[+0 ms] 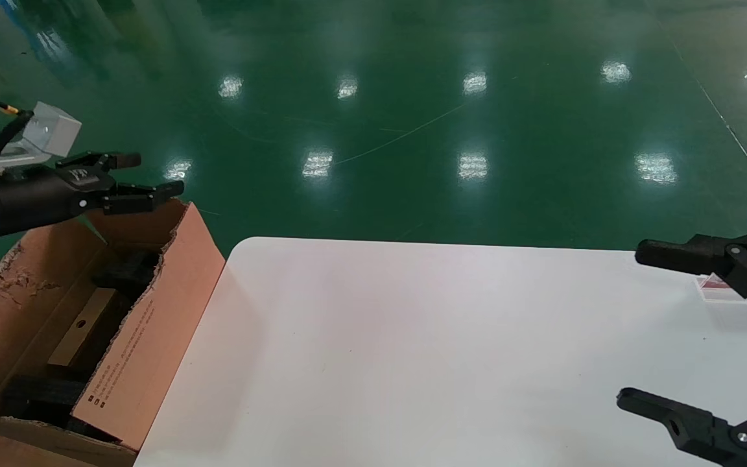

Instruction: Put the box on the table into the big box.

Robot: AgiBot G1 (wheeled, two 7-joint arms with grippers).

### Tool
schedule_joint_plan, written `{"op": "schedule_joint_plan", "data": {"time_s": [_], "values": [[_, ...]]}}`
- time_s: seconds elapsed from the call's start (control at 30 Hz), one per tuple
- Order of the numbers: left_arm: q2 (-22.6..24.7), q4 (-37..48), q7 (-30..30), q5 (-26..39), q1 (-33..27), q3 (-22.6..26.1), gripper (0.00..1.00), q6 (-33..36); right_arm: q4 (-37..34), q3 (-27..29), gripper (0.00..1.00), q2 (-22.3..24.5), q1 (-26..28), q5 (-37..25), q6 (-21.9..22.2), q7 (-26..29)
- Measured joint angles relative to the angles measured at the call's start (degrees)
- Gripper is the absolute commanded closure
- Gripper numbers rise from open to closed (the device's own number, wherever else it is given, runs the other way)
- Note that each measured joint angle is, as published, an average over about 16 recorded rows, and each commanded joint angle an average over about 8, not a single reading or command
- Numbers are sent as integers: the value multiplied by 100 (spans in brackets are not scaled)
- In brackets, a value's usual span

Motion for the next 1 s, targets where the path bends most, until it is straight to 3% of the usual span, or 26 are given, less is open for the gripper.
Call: {"op": "schedule_joint_plan", "data": {"time_s": [1.0], "values": [[347,-2532,-531,-1240,1122,-579,0,827,-2,-1,0,1,1,1,0,-1]]}}
